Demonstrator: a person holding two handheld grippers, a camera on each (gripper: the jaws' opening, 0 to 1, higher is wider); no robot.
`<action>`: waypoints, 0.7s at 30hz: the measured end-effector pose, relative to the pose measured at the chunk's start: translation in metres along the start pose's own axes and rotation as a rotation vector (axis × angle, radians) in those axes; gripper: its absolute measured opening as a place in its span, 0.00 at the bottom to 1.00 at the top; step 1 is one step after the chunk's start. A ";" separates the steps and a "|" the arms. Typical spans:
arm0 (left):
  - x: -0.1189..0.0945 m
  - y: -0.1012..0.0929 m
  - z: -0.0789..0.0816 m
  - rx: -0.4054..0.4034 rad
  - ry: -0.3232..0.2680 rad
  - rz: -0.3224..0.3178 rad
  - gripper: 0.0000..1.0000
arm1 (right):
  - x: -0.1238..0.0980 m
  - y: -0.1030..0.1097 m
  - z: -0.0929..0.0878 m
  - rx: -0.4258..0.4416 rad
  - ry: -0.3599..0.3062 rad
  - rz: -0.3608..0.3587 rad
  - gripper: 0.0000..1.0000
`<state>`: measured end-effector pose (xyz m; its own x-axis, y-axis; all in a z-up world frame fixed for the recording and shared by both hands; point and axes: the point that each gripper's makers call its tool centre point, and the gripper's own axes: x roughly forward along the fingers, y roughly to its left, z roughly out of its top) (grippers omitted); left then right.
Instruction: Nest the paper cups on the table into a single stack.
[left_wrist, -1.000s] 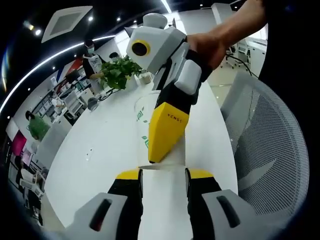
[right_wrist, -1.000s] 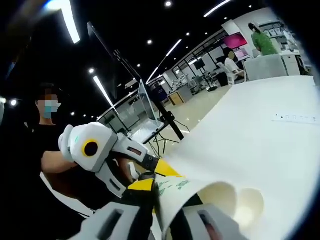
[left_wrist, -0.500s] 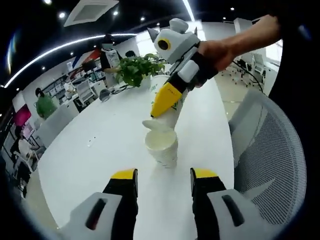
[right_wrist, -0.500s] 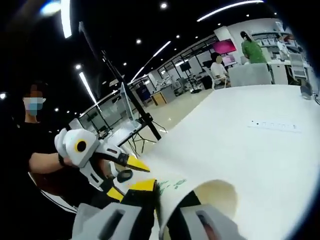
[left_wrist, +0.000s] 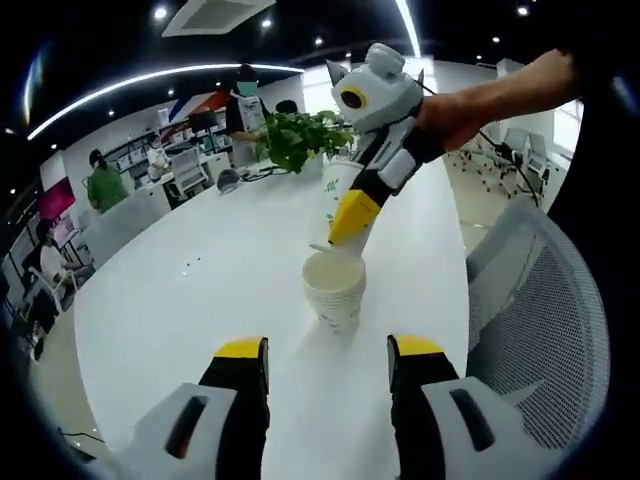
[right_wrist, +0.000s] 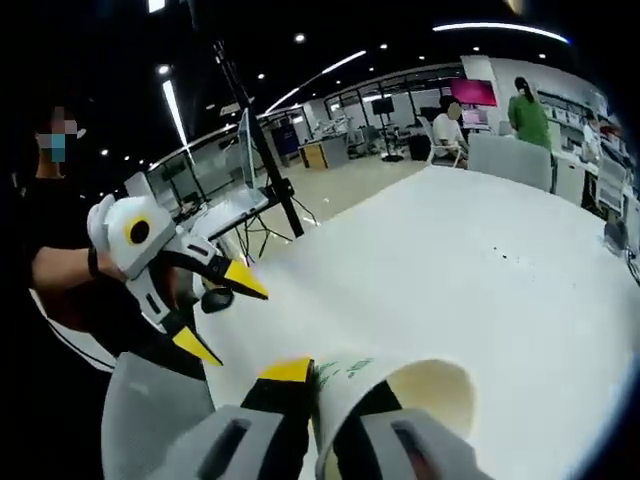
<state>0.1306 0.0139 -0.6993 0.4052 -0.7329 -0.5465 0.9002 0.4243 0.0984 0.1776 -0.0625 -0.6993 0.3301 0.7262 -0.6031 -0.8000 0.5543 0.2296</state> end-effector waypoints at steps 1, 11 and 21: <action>0.000 -0.001 0.000 -0.002 0.000 0.000 0.46 | 0.001 -0.002 -0.001 -0.022 0.016 -0.007 0.04; 0.000 -0.005 -0.009 -0.062 -0.010 0.016 0.49 | 0.022 0.005 -0.025 -0.255 0.225 -0.014 0.04; -0.005 0.003 -0.015 -0.081 -0.001 0.033 0.52 | 0.029 0.003 -0.031 -0.376 0.323 -0.029 0.04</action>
<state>0.1287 0.0261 -0.7087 0.4345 -0.7187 -0.5429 0.8706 0.4896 0.0487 0.1694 -0.0529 -0.7400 0.2302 0.5170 -0.8245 -0.9379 0.3439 -0.0463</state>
